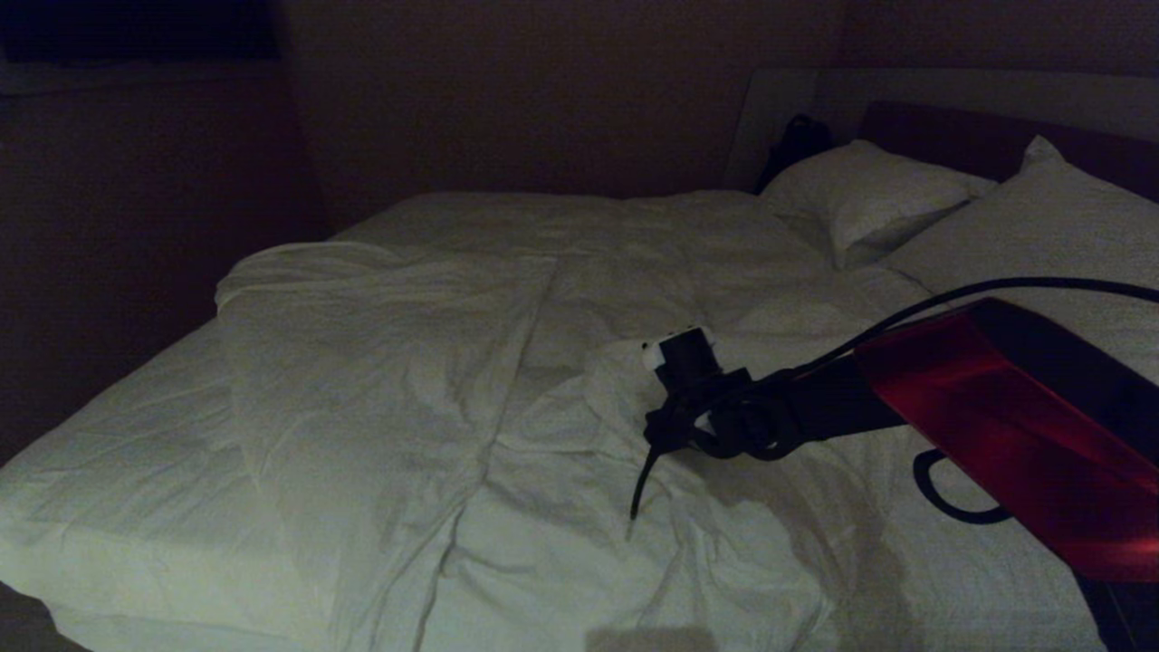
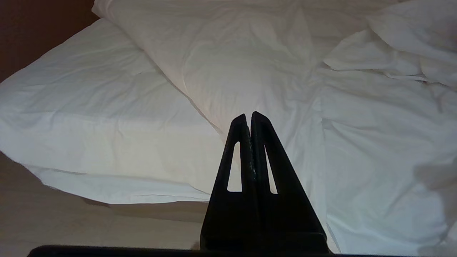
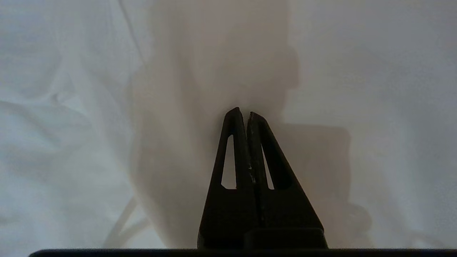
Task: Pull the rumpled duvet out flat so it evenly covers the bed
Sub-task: Flatten the corners of the folded blanket
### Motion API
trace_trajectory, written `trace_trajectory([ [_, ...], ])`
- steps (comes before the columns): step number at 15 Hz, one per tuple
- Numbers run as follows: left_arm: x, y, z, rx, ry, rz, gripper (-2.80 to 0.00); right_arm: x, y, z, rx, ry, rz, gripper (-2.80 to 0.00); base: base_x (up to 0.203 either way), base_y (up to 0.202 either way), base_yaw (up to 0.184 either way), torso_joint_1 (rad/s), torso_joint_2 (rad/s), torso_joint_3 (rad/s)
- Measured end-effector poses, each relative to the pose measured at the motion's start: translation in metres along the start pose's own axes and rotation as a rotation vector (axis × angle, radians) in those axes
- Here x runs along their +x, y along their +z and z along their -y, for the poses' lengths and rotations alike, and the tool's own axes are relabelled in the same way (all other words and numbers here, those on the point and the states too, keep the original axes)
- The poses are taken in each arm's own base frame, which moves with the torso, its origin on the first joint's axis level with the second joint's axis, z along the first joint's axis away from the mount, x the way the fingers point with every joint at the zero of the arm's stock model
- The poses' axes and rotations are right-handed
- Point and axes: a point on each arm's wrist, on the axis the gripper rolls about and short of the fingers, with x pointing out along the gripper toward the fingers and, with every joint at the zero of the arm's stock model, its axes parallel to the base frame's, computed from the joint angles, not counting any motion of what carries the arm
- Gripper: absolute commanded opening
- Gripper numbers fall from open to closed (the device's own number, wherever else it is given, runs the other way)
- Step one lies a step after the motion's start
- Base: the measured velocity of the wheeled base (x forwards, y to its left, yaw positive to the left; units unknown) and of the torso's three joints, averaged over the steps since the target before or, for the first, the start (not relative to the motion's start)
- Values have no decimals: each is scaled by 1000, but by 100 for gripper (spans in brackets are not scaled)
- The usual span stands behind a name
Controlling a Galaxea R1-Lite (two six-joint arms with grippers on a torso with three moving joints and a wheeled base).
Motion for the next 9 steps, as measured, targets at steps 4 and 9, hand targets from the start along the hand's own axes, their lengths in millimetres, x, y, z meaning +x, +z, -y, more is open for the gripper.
trace_trajectory([
  [4, 0, 0, 0, 0, 1, 0, -280, 7, -8, -20, -40, -6, -4, 0, 0, 0, 0, 0, 0, 0],
  [9, 0, 0, 0, 0, 1, 0, -280, 2, -10, -30, -67, -23, 5, 0, 0, 0, 0, 0, 0, 0],
])
